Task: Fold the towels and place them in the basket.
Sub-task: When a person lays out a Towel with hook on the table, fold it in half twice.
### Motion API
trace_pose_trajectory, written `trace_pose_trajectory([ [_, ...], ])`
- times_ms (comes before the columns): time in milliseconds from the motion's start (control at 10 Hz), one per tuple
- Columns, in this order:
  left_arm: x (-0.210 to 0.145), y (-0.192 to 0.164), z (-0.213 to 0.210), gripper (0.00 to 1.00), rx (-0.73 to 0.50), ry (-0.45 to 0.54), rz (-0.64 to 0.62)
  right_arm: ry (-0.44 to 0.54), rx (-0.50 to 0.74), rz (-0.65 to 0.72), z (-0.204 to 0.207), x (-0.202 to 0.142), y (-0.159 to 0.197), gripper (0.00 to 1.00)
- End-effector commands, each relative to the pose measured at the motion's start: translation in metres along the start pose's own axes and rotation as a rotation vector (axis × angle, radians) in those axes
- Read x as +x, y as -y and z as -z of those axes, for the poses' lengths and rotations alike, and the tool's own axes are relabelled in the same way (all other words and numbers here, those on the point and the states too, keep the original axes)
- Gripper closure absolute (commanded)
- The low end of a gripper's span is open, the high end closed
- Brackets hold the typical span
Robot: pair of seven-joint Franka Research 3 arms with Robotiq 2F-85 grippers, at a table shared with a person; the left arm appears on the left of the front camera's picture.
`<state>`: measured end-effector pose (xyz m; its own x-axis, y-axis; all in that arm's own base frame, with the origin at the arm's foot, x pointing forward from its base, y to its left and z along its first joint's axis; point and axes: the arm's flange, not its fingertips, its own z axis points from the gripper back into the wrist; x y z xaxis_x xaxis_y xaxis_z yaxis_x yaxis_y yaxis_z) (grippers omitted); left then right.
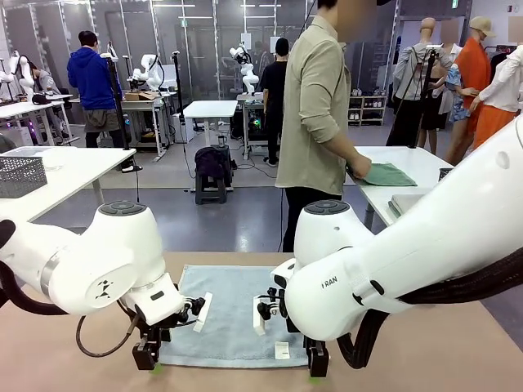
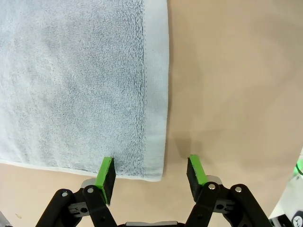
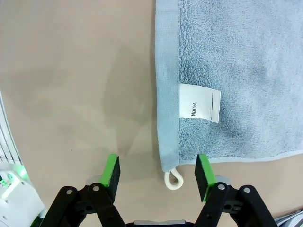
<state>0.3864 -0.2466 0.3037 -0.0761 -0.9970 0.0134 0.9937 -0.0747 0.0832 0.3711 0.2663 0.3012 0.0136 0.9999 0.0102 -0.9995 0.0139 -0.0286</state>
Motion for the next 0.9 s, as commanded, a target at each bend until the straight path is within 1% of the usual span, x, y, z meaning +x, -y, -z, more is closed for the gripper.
trace_pose_trajectory([
  [0, 0.0069, -0.006, 0.0039, 0.22, 0.006, -0.021, -0.011, 0.012, 0.007, -0.022, 0.0025, 0.0011, 0.0079, 0.24],
  [200, 0.0064, -0.0076, 0.005, 0.22, 0.003, -0.026, -0.018, 0.01, 0.011, -0.025, 0.0021, 0.0009, 0.0101, 0.24],
  [300, 0.0057, -0.0078, 0.0053, 0.22, 0.016, -0.04, -0.018, 0.007, 0.015, -0.029, 0.0026, 0.0013, 0.0112, 0.31],
  [400, 0.0046, -0.0075, 0.0051, 0.3, 0.03, -0.062, -0.002, 0.005, 0.016, -0.028, 0.0031, 0.0015, 0.0117, 0.44],
  [500, 0.0073, -0.0085, 0.006, 0.42, 0.03, -0.063, -0.004, -0.003, 0.005, -0.025, 0.0036, 0.0022, 0.0116, 0.51],
  [600, 0.0099, -0.0097, 0.0068, 0.36, 0.031, -0.054, 0.0, -0.013, -0.003, -0.021, 0.004, 0.0032, 0.0115, 0.51],
  [800, 0.009, -0.0086, 0.0062, 0.36, 0.049, -0.052, 0.008, -0.028, -0.017, -0.018, 0.0046, 0.0039, 0.0112, 0.51],
])
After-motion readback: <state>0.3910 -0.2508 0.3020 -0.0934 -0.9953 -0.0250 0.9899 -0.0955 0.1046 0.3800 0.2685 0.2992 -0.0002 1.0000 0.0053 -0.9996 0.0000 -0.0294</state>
